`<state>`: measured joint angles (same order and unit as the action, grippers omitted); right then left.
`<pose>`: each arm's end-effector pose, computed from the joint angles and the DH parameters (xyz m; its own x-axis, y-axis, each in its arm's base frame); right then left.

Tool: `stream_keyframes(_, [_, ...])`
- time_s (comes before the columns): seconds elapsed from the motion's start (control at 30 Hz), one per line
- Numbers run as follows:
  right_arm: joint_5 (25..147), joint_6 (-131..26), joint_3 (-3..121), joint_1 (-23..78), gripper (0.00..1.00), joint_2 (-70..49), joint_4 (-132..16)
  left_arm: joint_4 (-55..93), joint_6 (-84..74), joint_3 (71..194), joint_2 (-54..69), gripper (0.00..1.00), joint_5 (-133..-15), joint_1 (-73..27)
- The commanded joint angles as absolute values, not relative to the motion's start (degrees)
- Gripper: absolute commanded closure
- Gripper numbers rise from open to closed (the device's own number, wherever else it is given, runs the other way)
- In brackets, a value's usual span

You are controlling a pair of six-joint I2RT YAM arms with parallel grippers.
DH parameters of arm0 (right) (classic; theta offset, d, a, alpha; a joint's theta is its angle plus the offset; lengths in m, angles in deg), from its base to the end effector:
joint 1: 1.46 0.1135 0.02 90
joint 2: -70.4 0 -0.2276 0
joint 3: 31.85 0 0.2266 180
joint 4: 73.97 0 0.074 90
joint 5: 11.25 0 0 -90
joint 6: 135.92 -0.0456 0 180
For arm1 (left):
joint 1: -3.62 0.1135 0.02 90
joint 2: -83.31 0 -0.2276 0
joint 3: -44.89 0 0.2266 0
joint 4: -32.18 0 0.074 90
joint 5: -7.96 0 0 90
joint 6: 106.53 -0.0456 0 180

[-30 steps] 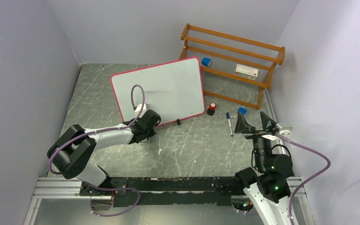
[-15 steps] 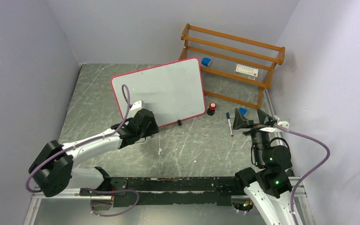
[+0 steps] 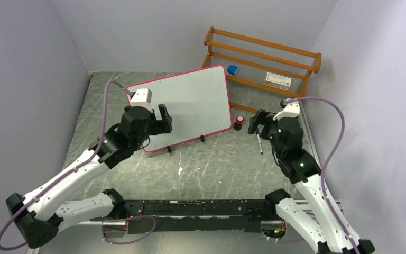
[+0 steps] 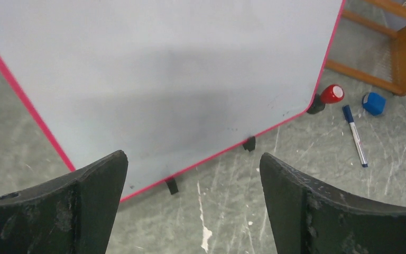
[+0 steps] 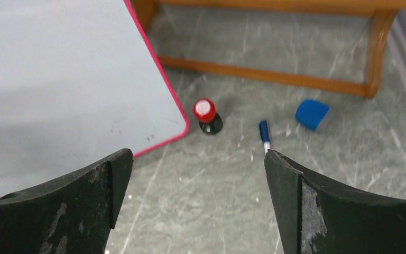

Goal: Write a sentence on the whiteboard
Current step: Open the whiteboard marker at the center of the board.

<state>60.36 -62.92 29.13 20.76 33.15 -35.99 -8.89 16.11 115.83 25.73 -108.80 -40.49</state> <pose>0.1535 0.0472 0.3136 -0.2401 0.2016 -0.9496 -0.0058 0.9779 0.2091 0.1723 -0.1384 0.3046 -0.4620 -0.2229 -0.8584 0.1023 0.9481 -0.3012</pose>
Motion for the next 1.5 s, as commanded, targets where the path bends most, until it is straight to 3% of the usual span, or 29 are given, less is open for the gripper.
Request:
stream_keyframes(0.0, [62.0,-67.6,31.8,21.0,0.00,28.8,-28.3,-7.6,0.5,118.2,30.5,0.02,-111.9,-40.9])
stream_keyframes(0.2, [60.7,-70.4,34.1,19.3,0.00,20.1,-23.3,-4.3,-10.3,117.1,34.0,0.02,-111.4,-41.0])
stream_keyframes(0.43, [65.8,-71.3,31.3,10.2,0.05,10.7,-25.1,0.3,-14.2,110.7,40.1,0.02,-107.7,-37.7])
stream_keyframes(0.87, [66.2,-71.9,27.3,5.5,0.37,-6.8,-34.2,2.0,-14.2,107.4,42.9,0.02,-98.2,-32.8])
stream_keyframes(1.3, [67.0,-68.8,28.6,4.3,0.56,-18.2,-38.3,2.9,-13.8,106.8,41.8,0.02,-90.7,-28.2])
stream_keyframes(1.47, [69.8,-68.9,28.1,4.3,0.71,-20.1,-39.2,3.2,-13.9,106.5,41.3,0.02,-89.5,-28.2])
